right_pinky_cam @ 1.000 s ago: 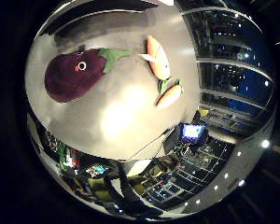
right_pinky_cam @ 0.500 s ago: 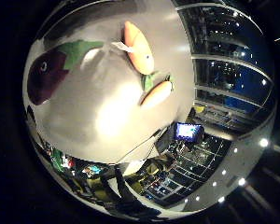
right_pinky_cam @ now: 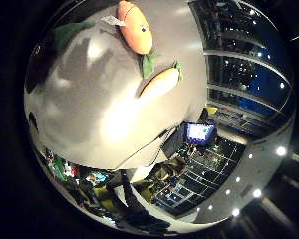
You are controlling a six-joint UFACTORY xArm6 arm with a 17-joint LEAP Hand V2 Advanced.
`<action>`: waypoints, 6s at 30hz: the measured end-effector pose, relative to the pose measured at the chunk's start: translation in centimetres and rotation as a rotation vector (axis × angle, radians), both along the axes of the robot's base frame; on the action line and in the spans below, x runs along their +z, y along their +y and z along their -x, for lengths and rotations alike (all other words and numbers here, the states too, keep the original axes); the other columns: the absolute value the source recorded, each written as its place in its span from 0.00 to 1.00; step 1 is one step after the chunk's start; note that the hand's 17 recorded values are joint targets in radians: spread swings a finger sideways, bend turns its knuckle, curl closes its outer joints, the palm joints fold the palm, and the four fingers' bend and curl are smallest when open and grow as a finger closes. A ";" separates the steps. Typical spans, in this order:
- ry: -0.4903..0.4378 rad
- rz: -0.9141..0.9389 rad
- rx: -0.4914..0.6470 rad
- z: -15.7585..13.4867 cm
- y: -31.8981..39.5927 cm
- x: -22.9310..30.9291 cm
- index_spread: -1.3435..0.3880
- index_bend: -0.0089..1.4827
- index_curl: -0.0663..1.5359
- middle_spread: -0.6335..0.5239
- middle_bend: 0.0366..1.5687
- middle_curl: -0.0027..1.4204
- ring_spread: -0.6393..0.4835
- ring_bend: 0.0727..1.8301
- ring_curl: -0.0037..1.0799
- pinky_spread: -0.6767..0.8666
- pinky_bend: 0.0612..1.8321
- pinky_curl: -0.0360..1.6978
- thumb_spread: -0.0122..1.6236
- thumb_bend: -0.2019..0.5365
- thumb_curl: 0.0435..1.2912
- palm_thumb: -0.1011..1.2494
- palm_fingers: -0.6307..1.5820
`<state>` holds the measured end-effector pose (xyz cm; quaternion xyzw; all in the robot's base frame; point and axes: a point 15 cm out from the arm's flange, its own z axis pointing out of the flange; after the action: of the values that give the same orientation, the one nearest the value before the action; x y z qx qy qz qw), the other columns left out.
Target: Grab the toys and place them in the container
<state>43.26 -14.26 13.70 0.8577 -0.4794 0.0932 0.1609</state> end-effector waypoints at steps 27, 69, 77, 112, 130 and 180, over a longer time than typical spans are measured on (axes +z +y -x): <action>0.036 -0.006 -0.046 1.9 -2.5 -1.2 0.51 0.12 0.23 0.57 0.09 0.20 0.73 0.07 0.25 0.70 0.18 0.20 0.53 0.24 0.27 0.69 0.31; 0.069 -0.008 0.049 3.6 6.9 -2.9 0.51 0.12 0.23 0.57 0.10 0.21 0.73 0.07 0.23 0.71 0.18 0.21 0.53 0.23 0.27 0.69 0.30; 0.095 -0.010 0.039 4.4 7.1 -4.1 0.52 0.12 0.22 0.57 0.10 0.21 0.73 0.07 0.23 0.71 0.18 0.21 0.53 0.23 0.27 0.69 0.30; -0.189 -0.061 0.056 -0.7 7.1 1.1 0.51 0.69 0.42 0.17 0.31 0.31 0.36 0.06 0.11 0.60 0.09 0.15 0.54 0.25 0.26 0.84 0.56; -0.279 -0.109 0.124 -0.8 16.7 10.0 0.51 0.72 0.43 0.14 0.29 0.35 0.35 0.06 0.11 0.60 0.10 0.13 0.55 0.25 0.24 0.84 0.56; -0.222 -0.124 0.039 -19.0 19.8 15.1 0.50 0.11 0.23 0.56 0.12 0.28 0.71 0.18 0.27 0.72 0.36 0.15 0.57 0.23 0.25 0.64 0.29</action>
<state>62.24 5.52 28.76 0.8595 -0.4825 0.1607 0.0517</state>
